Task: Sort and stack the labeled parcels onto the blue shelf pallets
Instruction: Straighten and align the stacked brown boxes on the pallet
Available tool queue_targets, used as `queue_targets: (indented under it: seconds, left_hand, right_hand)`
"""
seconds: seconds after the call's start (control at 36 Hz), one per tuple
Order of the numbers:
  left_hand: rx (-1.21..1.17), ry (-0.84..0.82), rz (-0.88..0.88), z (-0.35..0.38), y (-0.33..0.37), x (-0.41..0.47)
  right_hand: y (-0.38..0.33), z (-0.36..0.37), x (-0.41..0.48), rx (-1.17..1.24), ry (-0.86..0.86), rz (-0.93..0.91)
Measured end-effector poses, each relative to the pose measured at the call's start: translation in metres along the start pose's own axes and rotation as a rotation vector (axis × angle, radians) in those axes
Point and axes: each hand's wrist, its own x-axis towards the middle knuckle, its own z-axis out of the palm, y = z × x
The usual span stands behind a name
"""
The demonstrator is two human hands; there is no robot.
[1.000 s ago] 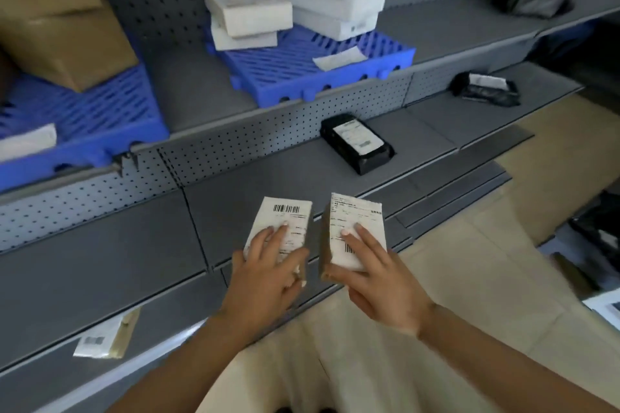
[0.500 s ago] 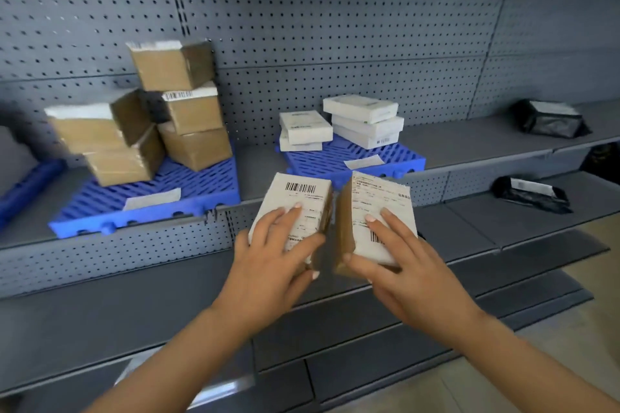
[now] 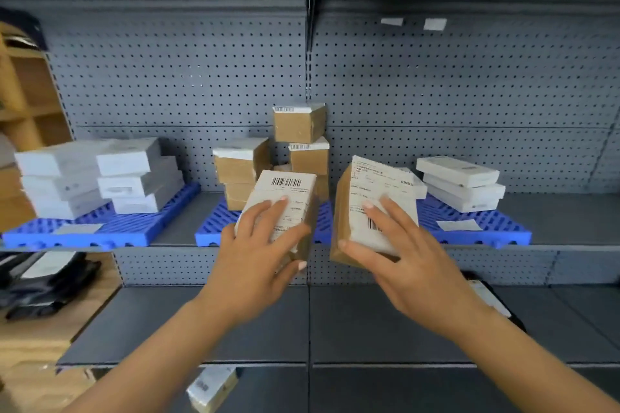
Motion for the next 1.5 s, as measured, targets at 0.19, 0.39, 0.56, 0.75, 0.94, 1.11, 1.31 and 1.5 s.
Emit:
queue_targets:
  seconds: [0.19,0.39,0.56,0.75,0.94,1.11,1.31,1.5]
  left_hand:
    - [0.071,0.036,0.014,-0.019,-0.062,0.012]
    - [0.079,0.079,0.043,-0.031,-0.137,0.046]
    - [0.024,0.058,0.057,-0.029,-0.196,0.100]
    - [0.037,-0.118,0.069,-0.018,-0.225,0.151]
    - [-0.042,-0.141,0.095,-0.014,-0.233,0.178]
    - [-0.073,0.143,0.194,-0.008,-0.229,0.180]
    - [-0.325,0.317,0.457,0.000,-0.203,0.144]
    - [-0.359,0.243,0.480,0.003,-0.181,0.126]
  right_hand:
    - [-0.024,0.022,0.057,-0.028,0.081,-0.063]
    - [-0.030,0.046,0.123,-0.113,0.098,-0.012]
    - [-0.035,0.063,0.166,-0.195,0.088,0.036]
    - [-0.050,0.079,0.179,-0.225,-0.013,0.151]
    - [-0.044,0.084,0.186,-0.254,-0.060,0.168]
    - [-0.037,0.083,0.185,-0.272,-0.081,0.120]
    - [-0.027,0.063,0.183,-0.253,-0.018,0.016]
    - [-0.020,0.054,0.192,-0.188,0.038,-0.029]
